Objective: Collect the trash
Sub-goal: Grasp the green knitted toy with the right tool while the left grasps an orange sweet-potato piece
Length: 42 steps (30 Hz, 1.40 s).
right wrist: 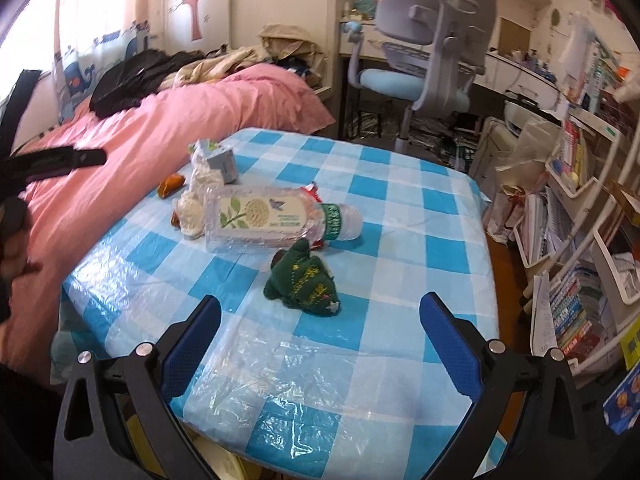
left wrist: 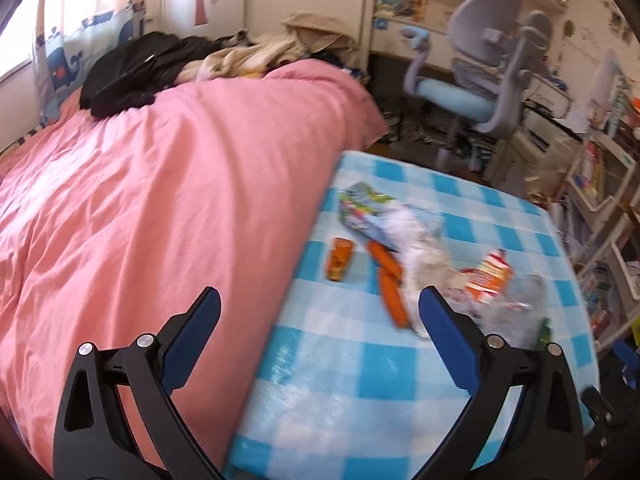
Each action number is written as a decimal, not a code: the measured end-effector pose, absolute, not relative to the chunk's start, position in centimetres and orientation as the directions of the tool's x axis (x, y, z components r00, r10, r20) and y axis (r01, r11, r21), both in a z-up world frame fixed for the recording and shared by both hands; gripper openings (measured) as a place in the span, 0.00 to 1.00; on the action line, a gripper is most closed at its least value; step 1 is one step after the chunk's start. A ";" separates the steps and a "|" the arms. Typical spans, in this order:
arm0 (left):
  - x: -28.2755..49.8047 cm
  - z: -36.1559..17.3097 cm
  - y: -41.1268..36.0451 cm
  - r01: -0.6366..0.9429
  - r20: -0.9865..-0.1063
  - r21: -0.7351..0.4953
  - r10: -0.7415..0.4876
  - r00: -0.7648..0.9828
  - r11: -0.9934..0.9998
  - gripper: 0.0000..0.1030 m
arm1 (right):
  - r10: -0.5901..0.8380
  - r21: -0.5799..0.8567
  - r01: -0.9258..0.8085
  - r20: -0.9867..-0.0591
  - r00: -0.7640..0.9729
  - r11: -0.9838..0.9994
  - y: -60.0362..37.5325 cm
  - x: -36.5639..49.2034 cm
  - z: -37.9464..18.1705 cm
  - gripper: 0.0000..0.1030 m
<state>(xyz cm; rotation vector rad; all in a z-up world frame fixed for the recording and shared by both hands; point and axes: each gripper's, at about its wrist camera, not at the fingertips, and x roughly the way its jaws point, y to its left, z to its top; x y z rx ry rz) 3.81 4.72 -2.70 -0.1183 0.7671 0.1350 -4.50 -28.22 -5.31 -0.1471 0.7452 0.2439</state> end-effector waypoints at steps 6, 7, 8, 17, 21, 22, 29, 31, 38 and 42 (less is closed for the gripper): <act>7.7 -5.6 7.6 -0.147 -0.750 -0.063 0.050 0.660 0.987 0.93 | 0.193 -0.057 -0.326 -0.706 0.682 0.944 -27.4 -3.9 -5.9 0.93; 8.2 -6.2 7.8 -0.147 -0.758 -0.059 0.051 0.650 0.987 0.93 | 0.199 -0.057 -0.338 -0.710 0.675 0.940 -27.2 -3.8 -6.1 0.92; 8.7 -6.7 7.8 -0.144 -0.765 -0.056 0.050 0.643 0.988 0.93 | 0.202 -0.058 -0.344 -0.714 0.670 0.937 -27.0 -3.6 -6.2 0.92; 12.9 -8.8 4.1 -0.068 -0.769 0.062 0.091 0.633 0.996 0.88 | 0.211 -0.046 -0.362 -0.743 0.635 0.931 -27.2 -1.3 -7.6 0.92; 14.6 -9.1 3.1 -0.074 -0.770 0.089 0.116 0.627 0.993 0.88 | 0.209 -0.031 -0.351 -0.755 0.622 0.936 -27.5 0.0 -8.2 0.92; 15.1 -9.4 2.9 -0.081 -0.777 0.095 0.125 0.617 0.992 0.86 | 0.210 -0.029 -0.352 -0.756 0.620 0.936 -27.5 0.3 -8.3 0.92; 16.8 -11.0 2.8 -0.080 -0.808 0.104 0.131 0.575 0.991 0.70 | 0.232 -0.023 -0.391 -0.772 0.592 0.920 -26.5 1.9 -9.3 0.92; 17.1 -11.3 3.0 -0.075 -0.816 0.089 0.116 0.566 0.993 0.53 | 0.236 -0.026 -0.406 -0.779 0.581 0.913 -26.1 2.2 -9.7 0.92; 16.6 -11.6 4.4 -0.061 -0.831 -0.055 -0.012 0.556 0.997 0.19 | 0.278 0.038 -0.440 -0.823 0.495 0.897 -25.7 3.3 -11.0 0.49; 15.6 -11.2 4.9 -0.051 -0.827 -0.120 -0.072 0.558 0.991 0.17 | 0.321 0.083 -0.450 -0.814 0.484 0.889 -25.9 2.5 -10.2 0.40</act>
